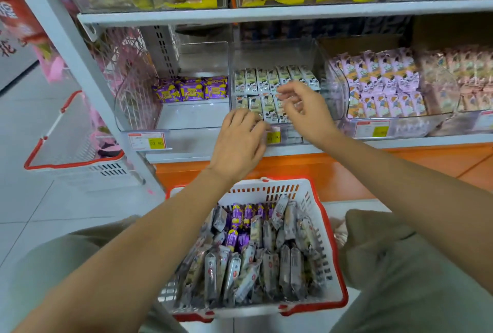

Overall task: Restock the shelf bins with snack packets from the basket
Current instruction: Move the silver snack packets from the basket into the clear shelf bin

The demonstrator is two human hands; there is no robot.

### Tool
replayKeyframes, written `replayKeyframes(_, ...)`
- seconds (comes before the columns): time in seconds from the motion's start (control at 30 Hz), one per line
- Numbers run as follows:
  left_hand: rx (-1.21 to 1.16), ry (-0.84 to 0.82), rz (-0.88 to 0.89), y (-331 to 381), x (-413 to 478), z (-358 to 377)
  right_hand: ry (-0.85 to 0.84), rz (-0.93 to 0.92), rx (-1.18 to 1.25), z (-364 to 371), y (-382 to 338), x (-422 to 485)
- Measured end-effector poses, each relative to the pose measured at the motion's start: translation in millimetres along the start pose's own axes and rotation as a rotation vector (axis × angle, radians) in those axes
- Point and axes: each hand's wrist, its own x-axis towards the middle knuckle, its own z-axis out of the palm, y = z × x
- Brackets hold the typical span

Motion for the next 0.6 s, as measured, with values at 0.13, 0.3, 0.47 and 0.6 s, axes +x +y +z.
replayKeyframes(0.13, -0.134, -0.008, -0.138, 23.0, -39.0, 8.5, -0.035, -0.067, 0.001, 9.2, -4.4, -50.6)
replayKeyframes(0.3, -0.124, -0.571, -0.426, 25.8, -114.5, 45.1, -0.447, 0.15, -0.197, 45.3, 33.0, -116.5)
replayKeyframes(0.47, -0.079, -0.957, -0.671, 12.7, -184.8, 64.3, -0.981, 0.382, -0.274, 95.5, 62.6, -166.1)
replayKeyframes(0.6, -0.118, -0.997, -0.735, 6.2, -216.3, 66.8, -1.174, 0.363, -0.298, 133.4, 56.8, -188.5)
